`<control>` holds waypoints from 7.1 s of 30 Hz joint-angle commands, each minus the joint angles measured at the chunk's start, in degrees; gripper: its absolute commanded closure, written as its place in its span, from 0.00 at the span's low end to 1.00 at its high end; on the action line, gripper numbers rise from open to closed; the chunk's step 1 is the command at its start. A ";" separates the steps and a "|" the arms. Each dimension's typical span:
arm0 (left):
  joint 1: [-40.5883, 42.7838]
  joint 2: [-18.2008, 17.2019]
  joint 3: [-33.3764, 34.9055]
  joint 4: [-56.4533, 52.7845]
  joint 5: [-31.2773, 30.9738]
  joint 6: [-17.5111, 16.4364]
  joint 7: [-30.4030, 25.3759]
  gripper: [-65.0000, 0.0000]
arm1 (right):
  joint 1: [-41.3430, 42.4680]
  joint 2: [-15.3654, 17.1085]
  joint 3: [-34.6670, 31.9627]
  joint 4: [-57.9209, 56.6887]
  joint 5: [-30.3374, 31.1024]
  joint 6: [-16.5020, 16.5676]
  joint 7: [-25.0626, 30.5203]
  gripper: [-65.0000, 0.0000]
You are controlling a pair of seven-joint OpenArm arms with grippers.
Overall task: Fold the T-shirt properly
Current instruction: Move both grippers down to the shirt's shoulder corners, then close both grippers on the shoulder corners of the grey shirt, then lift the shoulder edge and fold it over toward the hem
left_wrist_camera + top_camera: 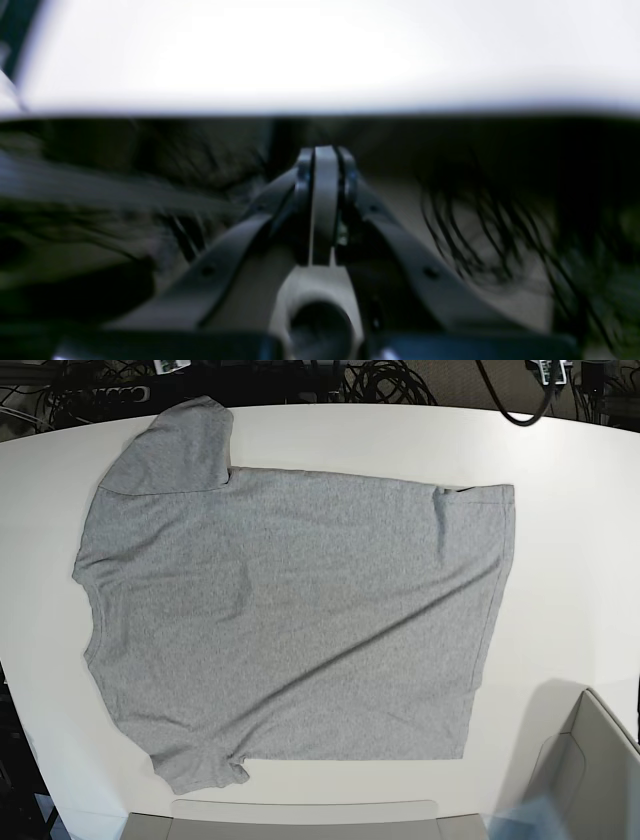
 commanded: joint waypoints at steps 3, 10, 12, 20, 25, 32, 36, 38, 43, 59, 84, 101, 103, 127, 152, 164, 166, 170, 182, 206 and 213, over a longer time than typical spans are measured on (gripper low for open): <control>1.24 1.32 -2.97 9.05 0.05 0.05 -0.94 1.00 | -1.51 0.32 4.07 6.50 0.26 0.36 0.70 1.00; -6.50 2.02 -8.51 21.27 0.49 -0.21 -1.64 1.00 | 2.62 1.82 8.82 6.76 0.53 0.36 1.23 1.00; -10.81 1.85 -10.71 21.27 0.49 -0.30 -2.34 1.00 | 3.59 2.08 8.73 6.85 0.61 0.36 1.23 1.00; -17.05 2.02 -9.39 21.27 7.44 -2.76 -3.84 0.89 | 8.34 3.49 8.64 6.85 0.61 0.45 1.05 1.00; -16.61 1.93 -2.71 21.27 8.49 -4.87 -6.30 0.71 | 13.44 3.31 8.91 6.85 0.61 0.80 1.23 0.99; -16.61 -1.67 3.27 21.27 8.41 -4.87 -6.12 0.70 | 16.43 1.38 8.99 6.85 3.95 0.89 1.41 0.73; -16.61 -3.87 6.08 21.18 8.41 -4.87 -6.12 0.70 | 16.51 0.15 8.91 6.85 10.72 0.89 2.72 0.68; -16.61 -5.45 7.75 21.18 8.41 -4.87 -6.12 0.69 | 15.64 -0.12 8.99 6.85 12.66 0.89 2.90 0.68; -16.52 -9.41 10.66 21.18 8.23 -4.87 -1.55 0.69 | 9.48 -1.79 10.75 6.76 18.37 0.36 2.81 0.68; -16.96 -12.48 18.30 20.74 8.23 -4.87 3.19 0.69 | 14.49 -11.46 30.97 -2.73 29.27 1.76 -12.04 0.68; -19.42 -9.76 17.69 20.65 7.88 -4.87 9.88 0.69 | 23.28 -11.19 29.83 -14.86 33.49 8.18 -21.10 0.68; -28.13 -18.81 1.07 1.40 -63.15 -5.22 39.33 0.66 | 23.99 -10.76 29.65 -14.86 33.32 11.61 -21.28 0.68; -29.53 -18.90 3.18 -0.62 -63.68 -5.22 40.29 0.66 | 23.99 -10.76 29.65 -14.86 33.32 11.61 -21.28 0.68; -32.17 -18.72 13.82 -9.94 -63.24 -9.00 40.82 0.66 | 24.87 -10.67 21.48 -14.86 33.14 11.52 -21.45 0.68; -23.47 -18.64 3.62 -2.38 -63.07 -8.74 40.47 1.00 | 21.17 -9.26 32.20 -4.67 33.14 11.52 -21.36 1.00; -18.98 -18.64 -0.51 4.65 -63.07 -8.65 41.08 1.00 | 20.38 -9.17 35.54 -0.18 33.14 11.52 -21.45 1.00; -19.16 -18.64 -0.33 4.65 -63.07 -8.56 41.08 1.00 | 21.35 -9.08 35.81 -0.18 33.14 11.52 -21.45 1.00; -22.68 -18.64 -0.25 4.56 -62.98 -5.05 43.02 1.00 | 25.57 -7.50 35.98 -0.53 33.05 11.52 -27.78 1.00; -36.30 -18.72 -0.33 3.95 -62.98 1.11 55.15 1.00 | 39.02 -7.85 34.93 -1.41 20.13 11.96 -34.11 1.00; -53.18 -18.64 7.14 -5.28 -47.77 1.02 55.06 1.00 | 57.66 -4.87 20.77 -11.61 2.99 11.96 -33.67 1.00; -59.51 -18.64 10.92 -11.52 -44.52 1.02 54.36 1.00 | 62.58 -4.87 18.93 -18.73 2.90 11.96 -30.15 1.00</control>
